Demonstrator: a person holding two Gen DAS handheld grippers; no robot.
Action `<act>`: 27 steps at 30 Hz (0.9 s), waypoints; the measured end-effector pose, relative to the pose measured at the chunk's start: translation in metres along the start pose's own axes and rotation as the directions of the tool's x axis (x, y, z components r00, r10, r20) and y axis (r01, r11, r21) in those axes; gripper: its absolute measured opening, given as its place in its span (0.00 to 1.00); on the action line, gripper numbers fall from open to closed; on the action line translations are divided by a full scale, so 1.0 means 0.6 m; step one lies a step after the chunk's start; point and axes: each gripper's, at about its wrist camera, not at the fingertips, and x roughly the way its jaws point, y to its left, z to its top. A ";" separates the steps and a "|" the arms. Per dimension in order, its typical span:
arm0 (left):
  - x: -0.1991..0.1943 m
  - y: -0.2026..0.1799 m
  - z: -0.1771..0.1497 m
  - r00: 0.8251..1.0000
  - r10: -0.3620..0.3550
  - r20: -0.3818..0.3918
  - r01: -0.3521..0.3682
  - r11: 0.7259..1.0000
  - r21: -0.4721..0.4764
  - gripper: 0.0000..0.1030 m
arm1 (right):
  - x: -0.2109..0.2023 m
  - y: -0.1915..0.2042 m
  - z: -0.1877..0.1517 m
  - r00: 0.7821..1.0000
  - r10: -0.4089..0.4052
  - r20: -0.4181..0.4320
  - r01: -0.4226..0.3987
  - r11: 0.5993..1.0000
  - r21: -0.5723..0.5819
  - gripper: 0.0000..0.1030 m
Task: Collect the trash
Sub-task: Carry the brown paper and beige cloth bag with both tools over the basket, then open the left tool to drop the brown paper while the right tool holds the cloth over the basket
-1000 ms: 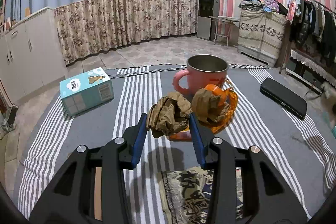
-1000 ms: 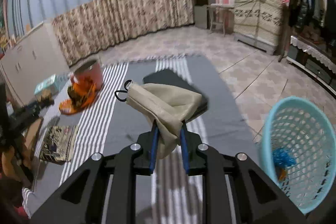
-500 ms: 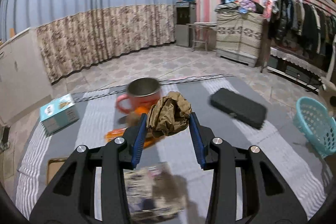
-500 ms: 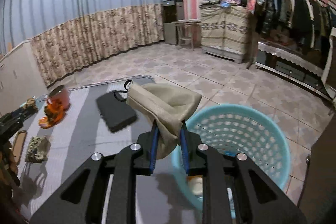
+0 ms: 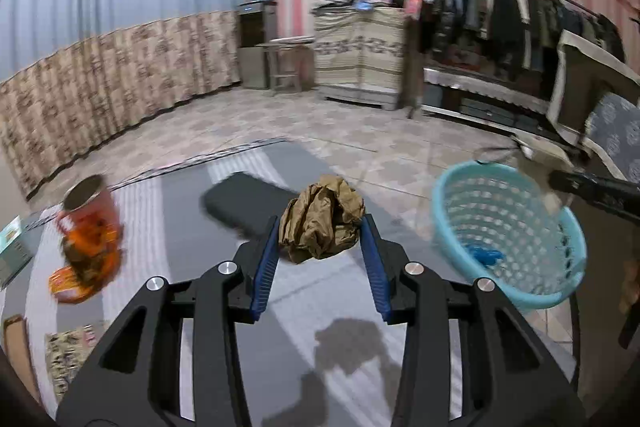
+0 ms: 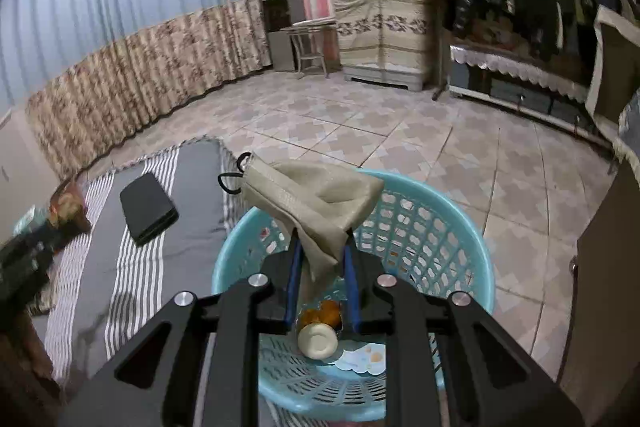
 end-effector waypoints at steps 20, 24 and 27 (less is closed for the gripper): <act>0.083 -0.199 0.049 0.983 -0.182 -0.006 0.182 0.982 0.049 0.38 | 0.019 -0.078 0.010 0.997 -0.068 -0.018 0.070 0.993 0.100 0.19; 0.110 -0.228 0.058 0.978 -0.207 -0.031 0.208 0.977 0.046 0.38 | 0.019 -0.088 0.007 0.996 -0.087 -0.025 0.090 0.988 0.124 0.19; 0.129 -0.245 0.065 0.975 -0.213 -0.056 0.216 0.975 0.052 0.44 | 0.018 -0.098 0.005 0.996 -0.084 -0.029 0.087 0.986 0.144 0.19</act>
